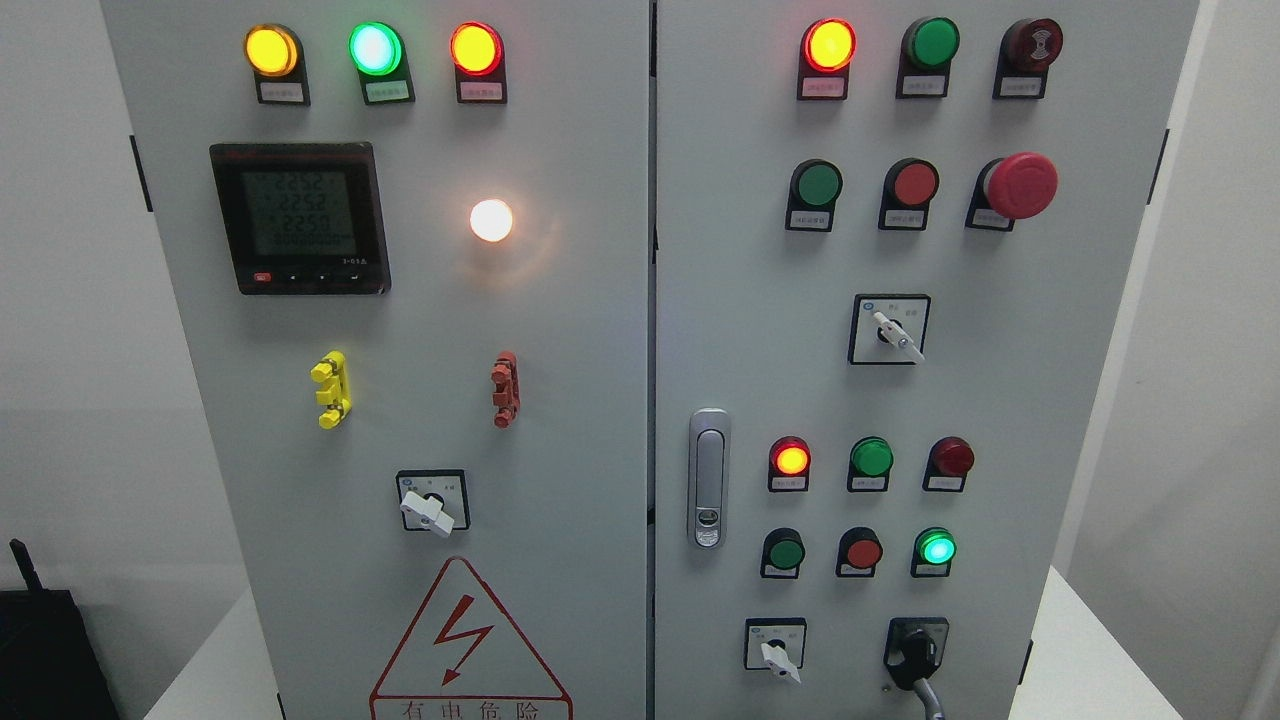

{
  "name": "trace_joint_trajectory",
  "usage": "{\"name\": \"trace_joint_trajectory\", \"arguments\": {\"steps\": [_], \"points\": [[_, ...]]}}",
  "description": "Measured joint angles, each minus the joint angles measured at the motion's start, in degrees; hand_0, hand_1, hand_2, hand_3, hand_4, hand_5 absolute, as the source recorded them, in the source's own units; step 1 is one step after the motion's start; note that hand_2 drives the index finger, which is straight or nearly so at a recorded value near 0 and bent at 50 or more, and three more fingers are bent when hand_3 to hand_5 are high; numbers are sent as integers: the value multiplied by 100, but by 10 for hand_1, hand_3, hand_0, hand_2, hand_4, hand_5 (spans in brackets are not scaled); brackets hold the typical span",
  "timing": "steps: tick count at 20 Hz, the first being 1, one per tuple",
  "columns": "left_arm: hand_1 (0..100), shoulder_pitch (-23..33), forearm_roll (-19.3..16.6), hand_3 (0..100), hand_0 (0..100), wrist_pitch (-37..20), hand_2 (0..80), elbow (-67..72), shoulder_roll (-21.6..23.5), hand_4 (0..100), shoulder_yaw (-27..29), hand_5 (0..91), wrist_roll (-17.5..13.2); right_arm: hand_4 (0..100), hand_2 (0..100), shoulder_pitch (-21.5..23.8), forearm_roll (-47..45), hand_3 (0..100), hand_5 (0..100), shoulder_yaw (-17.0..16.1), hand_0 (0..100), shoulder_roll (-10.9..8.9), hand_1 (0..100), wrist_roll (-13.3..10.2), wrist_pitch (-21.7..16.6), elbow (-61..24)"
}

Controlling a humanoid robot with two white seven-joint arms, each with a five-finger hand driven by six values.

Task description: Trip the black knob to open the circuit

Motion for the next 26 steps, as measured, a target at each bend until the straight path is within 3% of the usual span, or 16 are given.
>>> {"name": "trace_joint_trajectory", "arguments": {"steps": [26], "points": [[389,0,0,0,120,0,0,0,0,0,0,0,0,1000,128,31,-5,1000,1000,-110,0,-101,125,14,0,-38]]}}
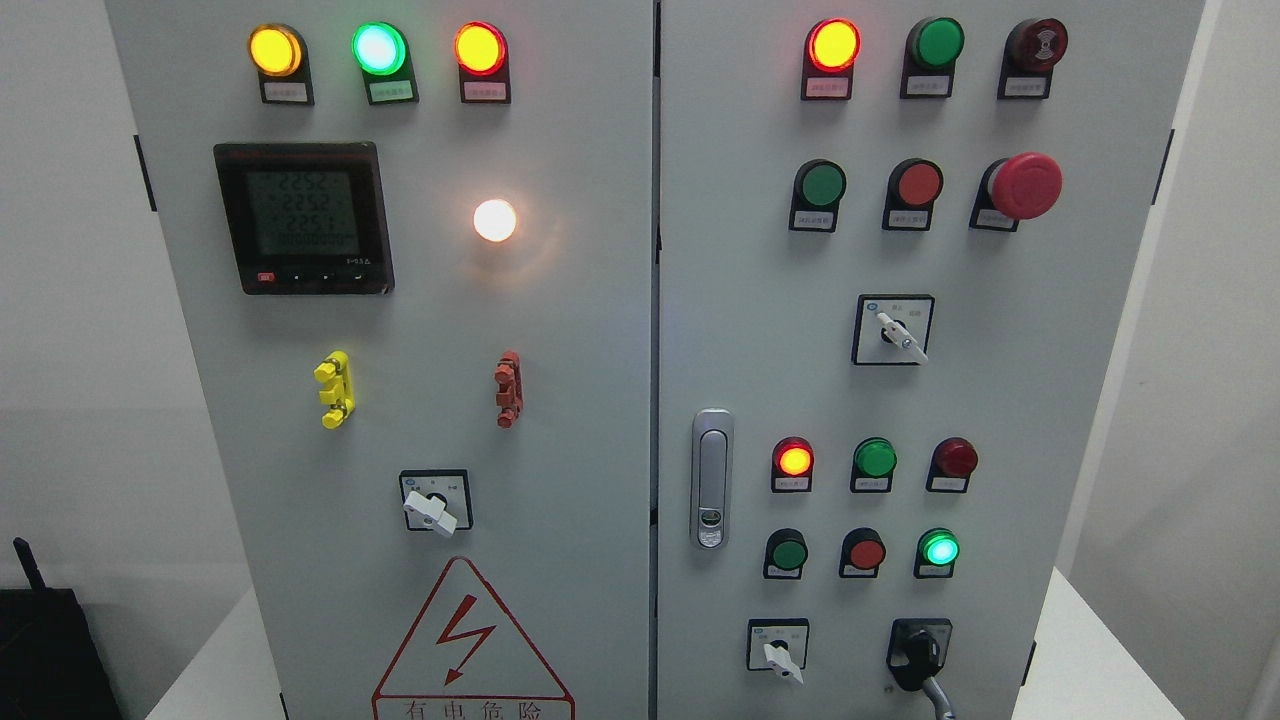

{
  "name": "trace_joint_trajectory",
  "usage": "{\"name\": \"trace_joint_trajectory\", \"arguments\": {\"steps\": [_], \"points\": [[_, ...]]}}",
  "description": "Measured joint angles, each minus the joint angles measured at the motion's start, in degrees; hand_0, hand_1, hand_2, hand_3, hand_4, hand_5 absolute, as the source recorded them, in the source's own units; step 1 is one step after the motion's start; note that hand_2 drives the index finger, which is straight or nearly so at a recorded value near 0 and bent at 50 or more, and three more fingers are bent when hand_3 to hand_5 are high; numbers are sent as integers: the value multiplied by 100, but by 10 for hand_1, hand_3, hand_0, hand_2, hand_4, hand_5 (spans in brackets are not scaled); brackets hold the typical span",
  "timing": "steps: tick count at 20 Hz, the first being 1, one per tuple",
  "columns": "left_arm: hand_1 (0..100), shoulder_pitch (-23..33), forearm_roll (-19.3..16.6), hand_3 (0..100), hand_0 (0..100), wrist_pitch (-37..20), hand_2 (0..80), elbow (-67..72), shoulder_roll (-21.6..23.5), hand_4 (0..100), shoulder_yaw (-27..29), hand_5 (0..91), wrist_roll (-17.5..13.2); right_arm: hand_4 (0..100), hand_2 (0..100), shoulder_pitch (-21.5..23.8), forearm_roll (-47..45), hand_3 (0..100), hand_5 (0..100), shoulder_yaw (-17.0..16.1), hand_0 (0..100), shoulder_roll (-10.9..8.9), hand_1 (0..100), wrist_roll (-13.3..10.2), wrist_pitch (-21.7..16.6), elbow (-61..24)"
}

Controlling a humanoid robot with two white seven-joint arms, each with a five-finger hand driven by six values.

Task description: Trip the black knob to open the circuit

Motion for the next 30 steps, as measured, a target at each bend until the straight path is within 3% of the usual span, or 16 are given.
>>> {"name": "trace_joint_trajectory", "arguments": {"steps": [30], "points": [[389,0,0,0,120,0,0,0,0,0,0,0,0,1000,129,72,0,1000,1000,-150,10,-87,126,40,-10,-54]]}}
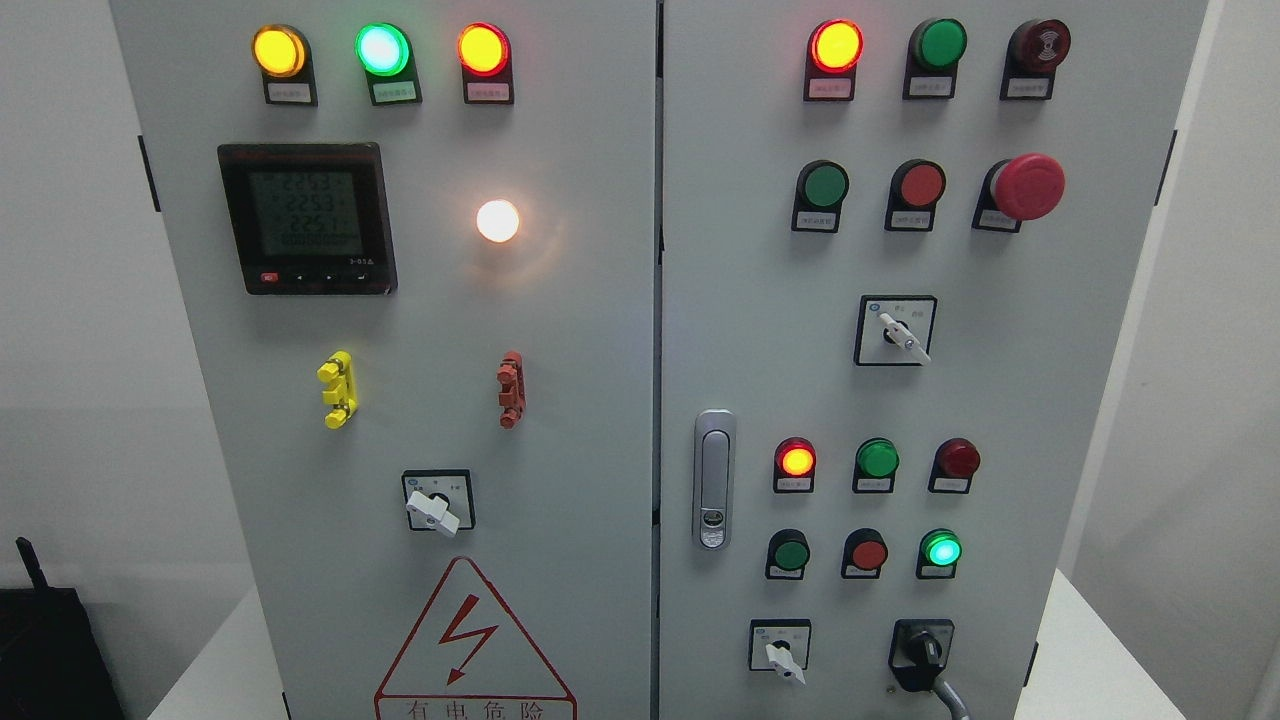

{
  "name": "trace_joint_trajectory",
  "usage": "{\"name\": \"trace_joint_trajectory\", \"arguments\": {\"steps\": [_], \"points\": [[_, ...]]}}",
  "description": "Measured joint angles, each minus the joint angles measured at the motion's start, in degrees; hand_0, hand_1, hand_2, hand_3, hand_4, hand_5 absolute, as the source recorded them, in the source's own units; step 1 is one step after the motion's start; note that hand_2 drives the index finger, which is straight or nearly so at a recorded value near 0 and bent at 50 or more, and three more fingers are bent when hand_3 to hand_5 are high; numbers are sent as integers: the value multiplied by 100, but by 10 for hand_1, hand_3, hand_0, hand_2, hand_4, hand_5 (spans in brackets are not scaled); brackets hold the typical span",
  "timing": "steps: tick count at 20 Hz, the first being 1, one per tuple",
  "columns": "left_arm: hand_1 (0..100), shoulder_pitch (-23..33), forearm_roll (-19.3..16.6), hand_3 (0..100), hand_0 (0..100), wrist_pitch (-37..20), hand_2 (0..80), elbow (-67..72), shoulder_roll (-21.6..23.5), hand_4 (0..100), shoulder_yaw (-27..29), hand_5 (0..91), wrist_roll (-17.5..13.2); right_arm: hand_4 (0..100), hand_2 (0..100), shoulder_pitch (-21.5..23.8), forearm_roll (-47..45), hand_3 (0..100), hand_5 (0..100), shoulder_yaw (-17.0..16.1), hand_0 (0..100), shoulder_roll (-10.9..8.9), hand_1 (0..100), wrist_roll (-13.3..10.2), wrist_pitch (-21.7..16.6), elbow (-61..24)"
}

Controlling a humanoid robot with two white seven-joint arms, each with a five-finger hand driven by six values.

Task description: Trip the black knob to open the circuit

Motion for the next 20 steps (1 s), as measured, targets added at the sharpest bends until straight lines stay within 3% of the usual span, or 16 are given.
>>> {"name": "trace_joint_trajectory", "arguments": {"steps": [20], "points": [[389,0,0,0,120,0,0,0,0,0,0,0,0,1000,129,69,-103,1000,1000,-131,13,-68,126,19,-1,-109]]}}
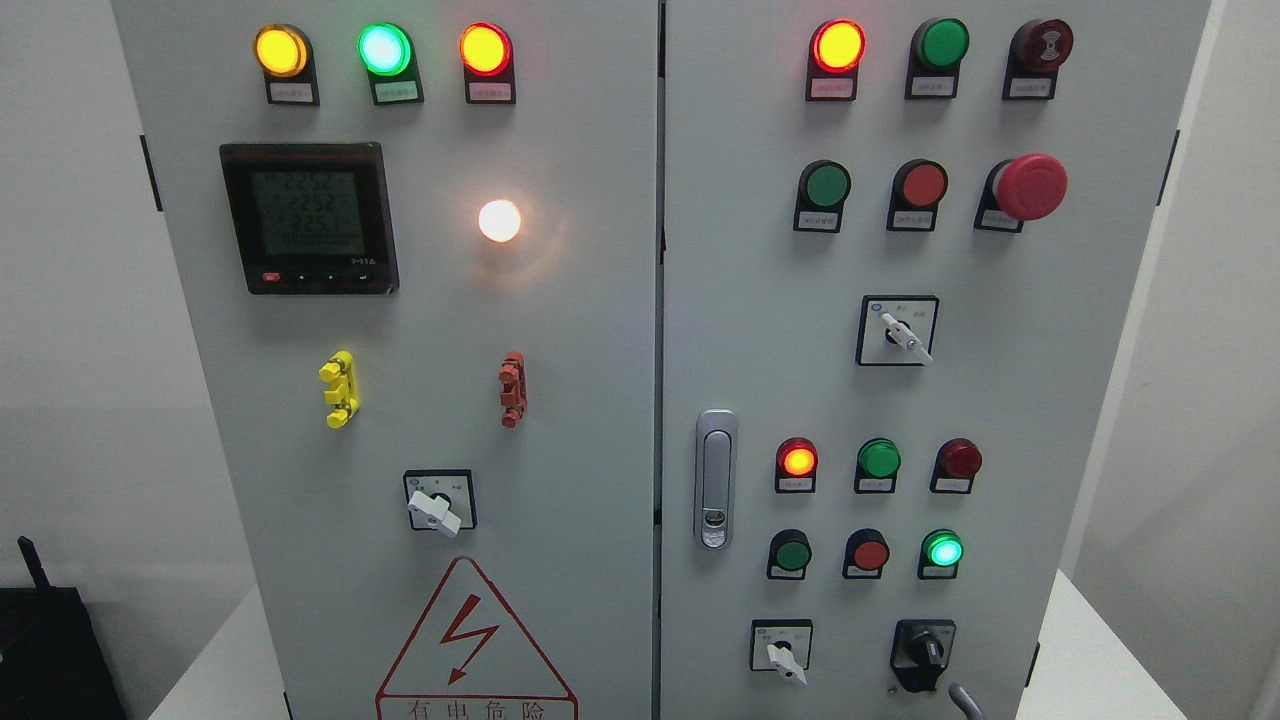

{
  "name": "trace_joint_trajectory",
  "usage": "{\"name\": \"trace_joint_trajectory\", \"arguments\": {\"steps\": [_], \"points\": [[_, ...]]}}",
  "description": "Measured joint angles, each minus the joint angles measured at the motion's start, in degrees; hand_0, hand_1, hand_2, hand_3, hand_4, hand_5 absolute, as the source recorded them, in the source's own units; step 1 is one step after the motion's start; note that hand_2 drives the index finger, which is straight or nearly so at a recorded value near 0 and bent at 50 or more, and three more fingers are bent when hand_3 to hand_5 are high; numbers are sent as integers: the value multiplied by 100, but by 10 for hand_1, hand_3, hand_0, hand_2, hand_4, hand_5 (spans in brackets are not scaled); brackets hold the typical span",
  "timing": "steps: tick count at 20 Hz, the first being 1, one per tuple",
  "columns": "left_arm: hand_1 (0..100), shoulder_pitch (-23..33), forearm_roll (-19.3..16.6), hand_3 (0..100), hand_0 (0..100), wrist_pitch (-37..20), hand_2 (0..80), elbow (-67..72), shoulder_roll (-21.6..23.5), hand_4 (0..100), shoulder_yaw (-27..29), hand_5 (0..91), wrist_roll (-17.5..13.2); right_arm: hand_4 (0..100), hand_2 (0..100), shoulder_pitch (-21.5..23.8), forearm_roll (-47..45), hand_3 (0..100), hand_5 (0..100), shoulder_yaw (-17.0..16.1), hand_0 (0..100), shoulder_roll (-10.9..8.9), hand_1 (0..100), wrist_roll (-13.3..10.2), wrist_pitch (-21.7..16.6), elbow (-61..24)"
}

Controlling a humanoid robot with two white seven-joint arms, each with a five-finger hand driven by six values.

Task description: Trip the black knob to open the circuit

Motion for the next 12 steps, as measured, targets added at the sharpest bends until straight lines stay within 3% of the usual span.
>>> {"name": "trace_joint_trajectory", "arguments": {"steps": [12], "points": [[389,0,0,0,120,0,0,0,0,0,0,0,0,993,69,749,0,1000,957,12,8,42,122,2,0,-644]]}}
